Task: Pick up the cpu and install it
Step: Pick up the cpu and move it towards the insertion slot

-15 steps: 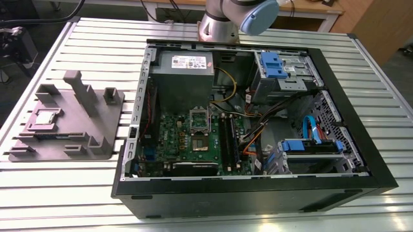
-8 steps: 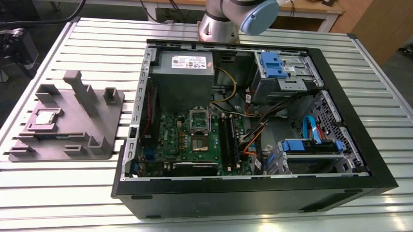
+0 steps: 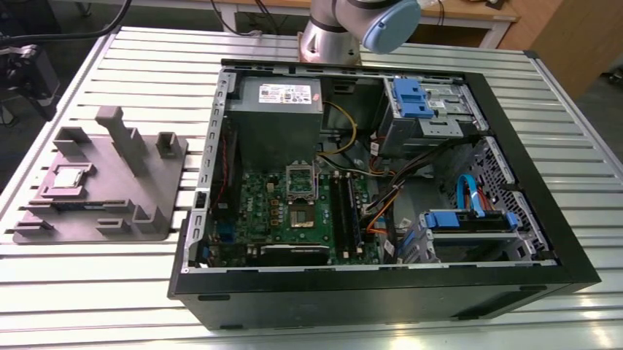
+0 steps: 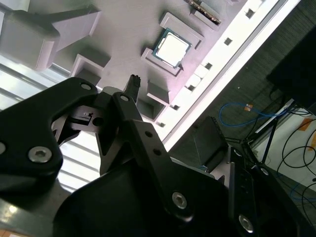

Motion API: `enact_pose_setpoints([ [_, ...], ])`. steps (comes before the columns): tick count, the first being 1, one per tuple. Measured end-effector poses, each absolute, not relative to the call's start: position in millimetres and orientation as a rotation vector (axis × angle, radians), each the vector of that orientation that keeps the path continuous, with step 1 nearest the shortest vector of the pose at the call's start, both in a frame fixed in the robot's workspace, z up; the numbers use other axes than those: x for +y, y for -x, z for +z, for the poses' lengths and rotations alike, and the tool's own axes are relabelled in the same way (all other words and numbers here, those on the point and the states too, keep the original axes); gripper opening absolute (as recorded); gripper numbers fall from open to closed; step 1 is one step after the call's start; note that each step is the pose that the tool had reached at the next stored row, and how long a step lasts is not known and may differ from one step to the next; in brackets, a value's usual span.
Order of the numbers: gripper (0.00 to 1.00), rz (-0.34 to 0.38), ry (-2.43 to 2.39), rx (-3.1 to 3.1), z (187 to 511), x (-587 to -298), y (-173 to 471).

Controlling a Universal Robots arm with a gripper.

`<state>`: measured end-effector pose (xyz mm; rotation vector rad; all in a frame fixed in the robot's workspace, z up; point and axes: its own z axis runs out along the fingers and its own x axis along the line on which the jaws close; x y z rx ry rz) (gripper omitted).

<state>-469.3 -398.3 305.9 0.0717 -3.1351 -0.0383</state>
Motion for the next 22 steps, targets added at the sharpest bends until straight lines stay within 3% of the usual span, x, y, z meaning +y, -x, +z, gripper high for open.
enact_pose_setpoints([
  [22, 0.71, -0.038, -0.072, -3.135, 299.5, -398.4, 469.4],
])
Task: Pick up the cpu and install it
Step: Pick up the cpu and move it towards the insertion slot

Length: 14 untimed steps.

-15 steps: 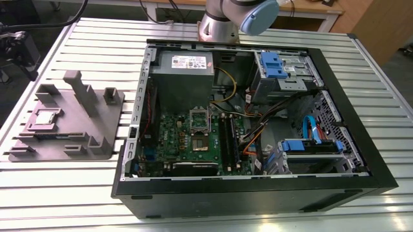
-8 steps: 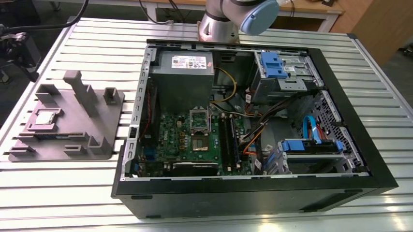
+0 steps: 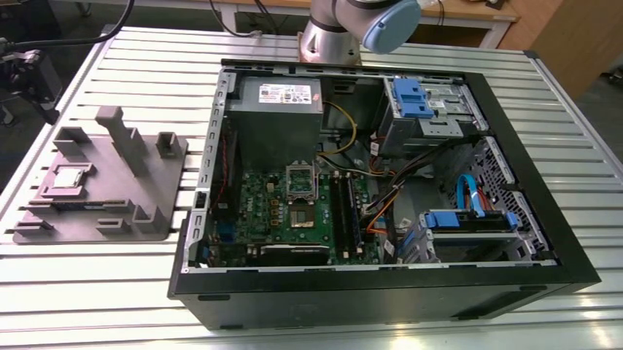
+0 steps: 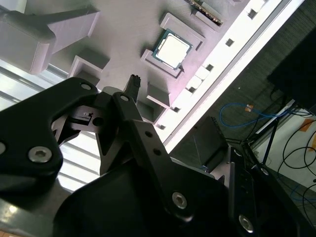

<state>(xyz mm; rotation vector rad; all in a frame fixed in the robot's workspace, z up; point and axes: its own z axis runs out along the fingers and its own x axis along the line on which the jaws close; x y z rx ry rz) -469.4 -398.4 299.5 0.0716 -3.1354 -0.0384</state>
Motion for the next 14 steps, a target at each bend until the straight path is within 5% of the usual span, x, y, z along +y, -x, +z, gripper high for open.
enact_pose_setpoints([
  [14, 0.71, -0.039, -0.070, -3.137, 295.7, -398.4, 469.3],
])
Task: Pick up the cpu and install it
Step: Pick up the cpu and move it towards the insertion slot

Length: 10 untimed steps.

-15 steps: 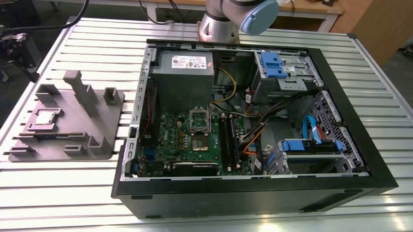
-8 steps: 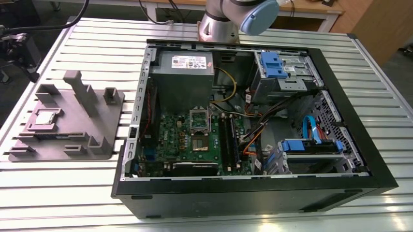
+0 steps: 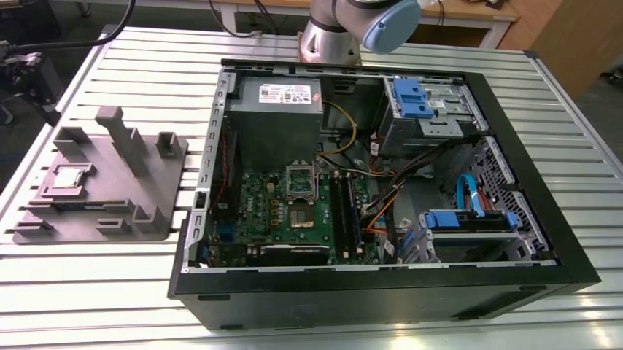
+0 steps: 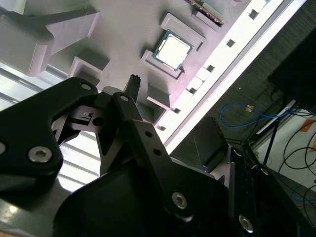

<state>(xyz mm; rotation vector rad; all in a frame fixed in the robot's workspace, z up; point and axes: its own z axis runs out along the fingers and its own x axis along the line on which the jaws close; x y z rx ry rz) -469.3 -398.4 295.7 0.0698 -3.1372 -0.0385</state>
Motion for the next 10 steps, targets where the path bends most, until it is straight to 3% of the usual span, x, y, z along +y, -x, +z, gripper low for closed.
enact_pose_setpoints([
  [10, 0.71, -0.038, -0.070, -3.139, 287.7, -397.7, 471.0],
])
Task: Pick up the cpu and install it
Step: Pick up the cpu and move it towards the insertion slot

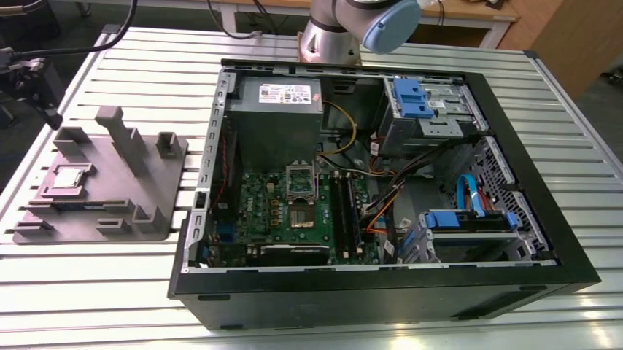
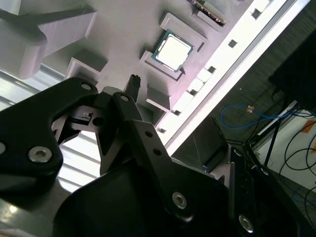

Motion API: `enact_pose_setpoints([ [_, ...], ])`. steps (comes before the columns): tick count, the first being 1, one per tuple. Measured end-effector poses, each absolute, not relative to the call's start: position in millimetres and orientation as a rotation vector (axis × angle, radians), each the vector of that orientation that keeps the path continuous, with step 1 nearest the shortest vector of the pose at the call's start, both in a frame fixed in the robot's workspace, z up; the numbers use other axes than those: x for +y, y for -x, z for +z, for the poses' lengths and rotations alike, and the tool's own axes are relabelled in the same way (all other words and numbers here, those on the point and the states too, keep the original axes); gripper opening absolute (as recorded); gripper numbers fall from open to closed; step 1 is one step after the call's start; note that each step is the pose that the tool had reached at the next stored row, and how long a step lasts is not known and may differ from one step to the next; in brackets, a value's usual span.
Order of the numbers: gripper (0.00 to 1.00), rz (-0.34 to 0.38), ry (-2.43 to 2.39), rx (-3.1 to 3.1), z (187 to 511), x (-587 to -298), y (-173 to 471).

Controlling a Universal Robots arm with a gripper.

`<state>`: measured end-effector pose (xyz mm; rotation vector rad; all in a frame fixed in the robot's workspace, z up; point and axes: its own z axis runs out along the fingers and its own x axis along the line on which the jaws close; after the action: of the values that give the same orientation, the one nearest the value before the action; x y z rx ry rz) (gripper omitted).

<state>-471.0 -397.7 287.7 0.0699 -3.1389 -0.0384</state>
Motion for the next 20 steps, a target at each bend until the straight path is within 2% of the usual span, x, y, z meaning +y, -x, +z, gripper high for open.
enact_pose_setpoints([
  [20, 0.71, -0.038, -0.070, -3.139, 281.3, -397.5, 471.6],
])
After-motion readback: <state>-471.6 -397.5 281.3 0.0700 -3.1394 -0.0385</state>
